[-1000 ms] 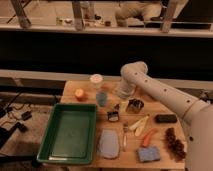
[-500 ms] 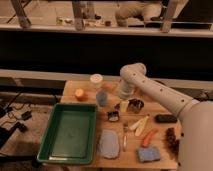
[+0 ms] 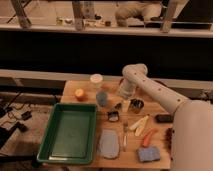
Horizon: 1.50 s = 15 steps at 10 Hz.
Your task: Place brush in metal cup
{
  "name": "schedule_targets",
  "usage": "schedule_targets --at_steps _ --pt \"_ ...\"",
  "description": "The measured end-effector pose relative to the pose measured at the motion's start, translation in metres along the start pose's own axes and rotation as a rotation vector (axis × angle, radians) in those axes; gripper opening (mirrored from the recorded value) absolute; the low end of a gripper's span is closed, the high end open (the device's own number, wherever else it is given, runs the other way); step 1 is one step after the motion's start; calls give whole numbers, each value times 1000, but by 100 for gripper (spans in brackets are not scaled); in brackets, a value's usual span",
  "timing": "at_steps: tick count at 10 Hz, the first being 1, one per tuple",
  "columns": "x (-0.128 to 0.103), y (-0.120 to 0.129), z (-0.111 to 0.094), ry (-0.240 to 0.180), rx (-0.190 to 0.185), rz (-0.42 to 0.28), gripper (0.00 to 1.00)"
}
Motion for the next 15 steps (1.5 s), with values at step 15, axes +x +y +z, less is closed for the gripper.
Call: schedule_targets --at_steps 15 --pt "13 -16 16 -27 -16 56 80"
